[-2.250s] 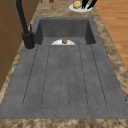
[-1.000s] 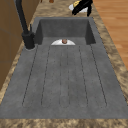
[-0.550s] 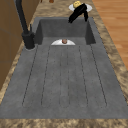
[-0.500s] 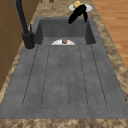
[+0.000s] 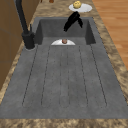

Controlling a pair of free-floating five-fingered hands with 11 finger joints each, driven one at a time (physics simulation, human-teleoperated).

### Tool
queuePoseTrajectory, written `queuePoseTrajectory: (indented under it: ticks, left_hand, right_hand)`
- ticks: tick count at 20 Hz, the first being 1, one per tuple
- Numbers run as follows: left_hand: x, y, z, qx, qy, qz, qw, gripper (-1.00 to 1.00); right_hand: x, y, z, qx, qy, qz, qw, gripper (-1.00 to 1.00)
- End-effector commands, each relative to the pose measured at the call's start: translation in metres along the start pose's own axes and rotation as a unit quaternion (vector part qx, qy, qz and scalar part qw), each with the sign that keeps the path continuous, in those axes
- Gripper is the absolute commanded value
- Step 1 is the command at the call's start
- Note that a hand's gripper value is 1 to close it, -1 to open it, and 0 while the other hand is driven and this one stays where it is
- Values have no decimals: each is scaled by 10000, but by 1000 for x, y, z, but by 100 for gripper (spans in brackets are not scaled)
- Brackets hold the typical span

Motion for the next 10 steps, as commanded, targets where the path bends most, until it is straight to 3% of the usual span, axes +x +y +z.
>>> queuePoseTrajectory:
  ticks: [1, 10]
  left_hand:
    - [0, 0, 0, 0, 0, 0, 10000, 0]
    - [0, 0, 0, 2, 1, -2, 10000, 0]
  right_hand:
    - [2, 9, -24, 97, 91, -102, 9999, -100]
    - [0, 37, -65, -55, 76, -47, 9999, -100]
